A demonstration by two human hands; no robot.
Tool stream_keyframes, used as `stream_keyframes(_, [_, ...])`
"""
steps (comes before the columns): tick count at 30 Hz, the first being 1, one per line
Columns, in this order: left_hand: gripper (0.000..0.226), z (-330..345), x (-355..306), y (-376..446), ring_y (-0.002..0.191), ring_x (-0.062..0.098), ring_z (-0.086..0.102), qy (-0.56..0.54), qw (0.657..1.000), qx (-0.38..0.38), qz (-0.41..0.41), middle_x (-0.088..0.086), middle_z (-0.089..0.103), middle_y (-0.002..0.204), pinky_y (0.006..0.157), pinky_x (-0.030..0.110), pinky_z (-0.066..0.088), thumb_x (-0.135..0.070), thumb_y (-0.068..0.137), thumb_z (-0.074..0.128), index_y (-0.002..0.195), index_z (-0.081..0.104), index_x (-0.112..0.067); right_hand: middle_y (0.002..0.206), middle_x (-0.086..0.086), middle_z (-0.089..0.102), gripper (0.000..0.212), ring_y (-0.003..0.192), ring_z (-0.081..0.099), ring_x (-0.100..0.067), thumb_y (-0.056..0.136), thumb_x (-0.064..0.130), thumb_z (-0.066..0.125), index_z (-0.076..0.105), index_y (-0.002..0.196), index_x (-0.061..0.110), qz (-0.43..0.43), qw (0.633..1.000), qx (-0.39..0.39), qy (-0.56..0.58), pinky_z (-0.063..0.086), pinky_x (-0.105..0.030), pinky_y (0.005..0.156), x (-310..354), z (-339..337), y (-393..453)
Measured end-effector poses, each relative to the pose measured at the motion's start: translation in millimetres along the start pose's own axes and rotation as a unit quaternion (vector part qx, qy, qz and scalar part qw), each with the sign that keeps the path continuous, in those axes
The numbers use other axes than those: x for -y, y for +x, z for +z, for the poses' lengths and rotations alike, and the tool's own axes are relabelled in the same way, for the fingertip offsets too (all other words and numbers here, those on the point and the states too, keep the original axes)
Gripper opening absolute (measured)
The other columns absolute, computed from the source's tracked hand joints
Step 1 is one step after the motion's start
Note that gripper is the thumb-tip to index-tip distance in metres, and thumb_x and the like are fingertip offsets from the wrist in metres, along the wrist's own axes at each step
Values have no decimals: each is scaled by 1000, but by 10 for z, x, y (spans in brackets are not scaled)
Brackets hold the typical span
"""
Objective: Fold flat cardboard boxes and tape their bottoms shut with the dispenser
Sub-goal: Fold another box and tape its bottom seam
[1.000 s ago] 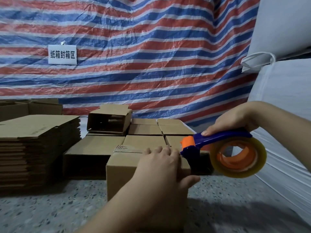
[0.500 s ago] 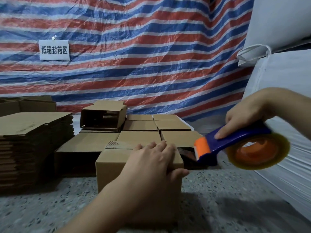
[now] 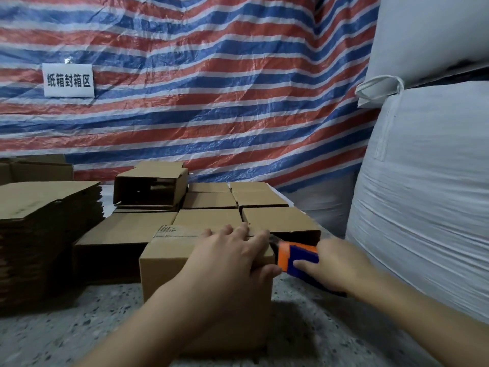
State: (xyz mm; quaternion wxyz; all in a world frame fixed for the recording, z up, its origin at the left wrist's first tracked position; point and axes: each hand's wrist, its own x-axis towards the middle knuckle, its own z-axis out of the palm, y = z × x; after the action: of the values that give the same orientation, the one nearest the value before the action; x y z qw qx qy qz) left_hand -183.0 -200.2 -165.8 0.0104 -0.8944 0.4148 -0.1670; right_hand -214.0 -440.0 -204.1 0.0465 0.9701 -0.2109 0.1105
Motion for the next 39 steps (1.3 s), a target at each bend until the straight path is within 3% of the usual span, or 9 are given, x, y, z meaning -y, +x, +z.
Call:
stream_keyframes(10, [71,3,3,-9,136,21,38,-12,1000,-13,0,-3,39,150,110,44,34,-72,82,12,143,25,-39,72,7,56,76,72,60,-15,87,84,9,56,75,25,28,998,-52,-8,46,-34,70,115,381,-275])
stream_keyframes(13, [66,1,-8,-2,137,22,36,-8,1000,-14,-2,-2,37,152,111,45,33,-71,87,19,145,24,-39,72,3,62,85,70,62,-16,81,84,3,59,76,20,50,978,-124,159,51,-38,73,191,95,-240])
stream_keyframes(15, [63,5,-10,1,138,22,35,-1,1000,-14,-3,-1,36,152,112,45,32,-70,91,23,145,24,-38,74,-6,71,88,67,66,-20,86,82,15,68,83,12,97,910,-48,401,54,-37,69,272,-55,-226])
stream_keyframes(18, [59,6,-6,-2,135,21,38,5,1000,-20,0,-2,40,149,110,45,34,-68,93,26,144,27,-37,71,-6,72,75,57,63,-18,93,75,36,68,89,8,142,734,182,638,48,-25,50,434,-136,-285])
stream_keyframes(21, [58,6,-8,-4,133,22,40,7,1000,-27,2,-1,41,148,108,46,35,-68,93,26,142,27,-37,59,-1,56,41,48,51,-12,98,50,55,59,77,15,130,656,180,721,40,-22,42,515,-132,-311])
stream_keyframes(26, [64,24,7,-5,135,22,38,4,1000,-23,1,-1,39,150,110,48,34,-71,90,19,144,24,-38,55,2,52,34,49,47,-11,102,39,54,62,78,17,116,666,143,723,37,-24,47,721,-31,-392])
stream_keyframes(33, [63,64,16,0,139,24,34,3,999,-35,3,1,34,155,111,48,32,-69,94,23,148,17,-39,85,-4,79,47,95,68,-27,99,52,51,81,69,29,130,645,111,745,50,-35,72,920,23,-517])
stream_keyframes(36, [62,54,13,-9,139,23,35,2,999,-33,2,0,35,154,111,47,32,-68,93,22,147,20,-38,97,-8,78,40,104,65,-30,96,51,56,82,89,21,147,622,144,756,51,-40,82,907,25,-547])
stream_keyframes(39, [65,37,16,-16,140,23,33,8,1000,-24,1,0,33,156,113,48,30,-70,92,19,149,18,-38,102,-8,72,29,101,64,-26,102,38,53,70,110,15,126,663,103,730,52,-39,79,871,97,-576])
